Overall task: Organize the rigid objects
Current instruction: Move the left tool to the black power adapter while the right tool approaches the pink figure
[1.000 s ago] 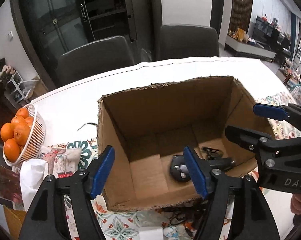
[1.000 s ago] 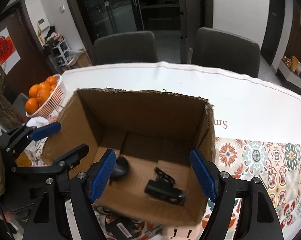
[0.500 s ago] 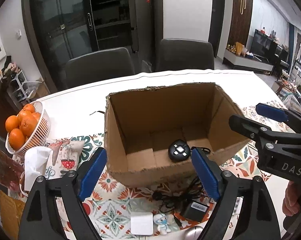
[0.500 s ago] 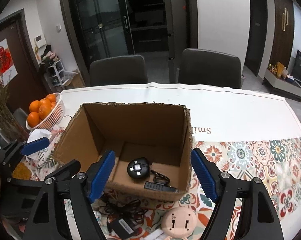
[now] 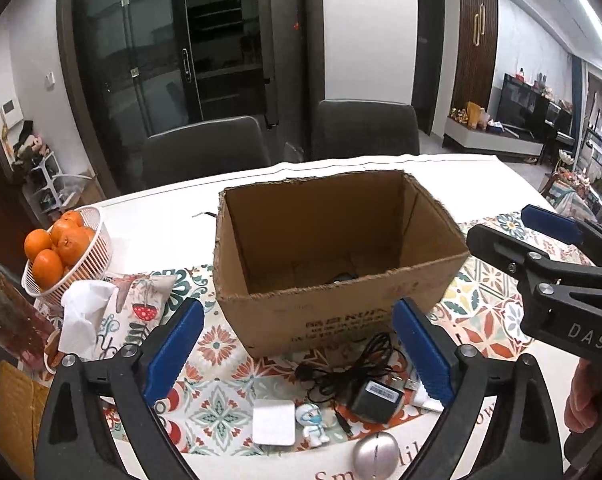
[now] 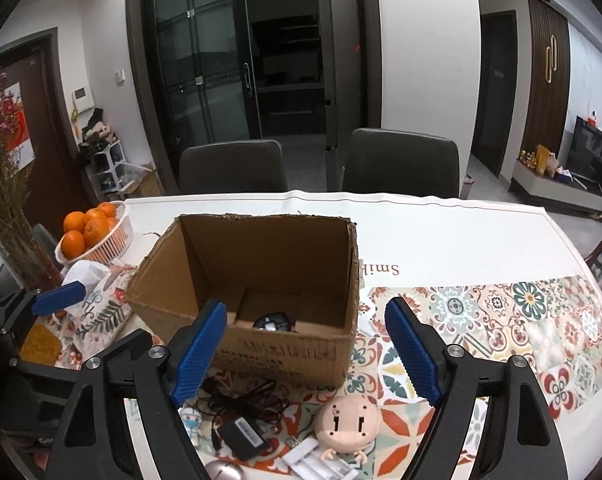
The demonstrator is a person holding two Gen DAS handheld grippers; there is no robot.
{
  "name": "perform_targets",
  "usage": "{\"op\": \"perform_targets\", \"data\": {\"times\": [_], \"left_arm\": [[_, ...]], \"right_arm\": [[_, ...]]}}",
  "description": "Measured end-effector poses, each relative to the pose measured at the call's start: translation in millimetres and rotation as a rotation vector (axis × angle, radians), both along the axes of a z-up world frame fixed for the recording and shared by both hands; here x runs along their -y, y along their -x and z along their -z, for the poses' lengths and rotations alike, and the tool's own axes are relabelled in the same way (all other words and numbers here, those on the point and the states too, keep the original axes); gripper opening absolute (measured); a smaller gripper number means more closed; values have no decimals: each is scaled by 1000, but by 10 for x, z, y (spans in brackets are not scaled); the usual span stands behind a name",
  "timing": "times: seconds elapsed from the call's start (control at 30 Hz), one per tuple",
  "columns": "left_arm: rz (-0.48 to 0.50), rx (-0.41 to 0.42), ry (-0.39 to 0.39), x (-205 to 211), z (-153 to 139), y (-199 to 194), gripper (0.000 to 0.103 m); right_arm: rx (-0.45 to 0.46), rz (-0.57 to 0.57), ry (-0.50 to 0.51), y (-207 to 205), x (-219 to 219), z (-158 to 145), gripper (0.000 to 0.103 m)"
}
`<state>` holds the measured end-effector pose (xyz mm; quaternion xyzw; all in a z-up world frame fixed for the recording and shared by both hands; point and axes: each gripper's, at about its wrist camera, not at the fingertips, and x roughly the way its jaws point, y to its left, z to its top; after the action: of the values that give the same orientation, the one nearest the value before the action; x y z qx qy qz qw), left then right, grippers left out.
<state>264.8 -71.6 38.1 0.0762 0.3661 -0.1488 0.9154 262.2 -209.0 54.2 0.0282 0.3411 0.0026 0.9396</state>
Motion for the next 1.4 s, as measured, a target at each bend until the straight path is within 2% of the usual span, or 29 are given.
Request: {"op": "perform_targets", "data": {"times": [0.23, 0.53, 1.0, 1.4], "left_arm": [[23, 24, 23, 54, 45, 242, 97], [56, 30, 1, 154, 191, 444, 97], [138, 16, -81, 387, 472, 638, 97], [197, -71, -119, 491, 810, 631, 95]], "right_arm": [[35, 4, 14, 243, 30, -6, 85], [54, 20, 50, 453, 114, 49, 92], [-19, 20, 23, 540, 310, 407, 92], [-86, 4, 11, 506, 376, 751, 92]]}}
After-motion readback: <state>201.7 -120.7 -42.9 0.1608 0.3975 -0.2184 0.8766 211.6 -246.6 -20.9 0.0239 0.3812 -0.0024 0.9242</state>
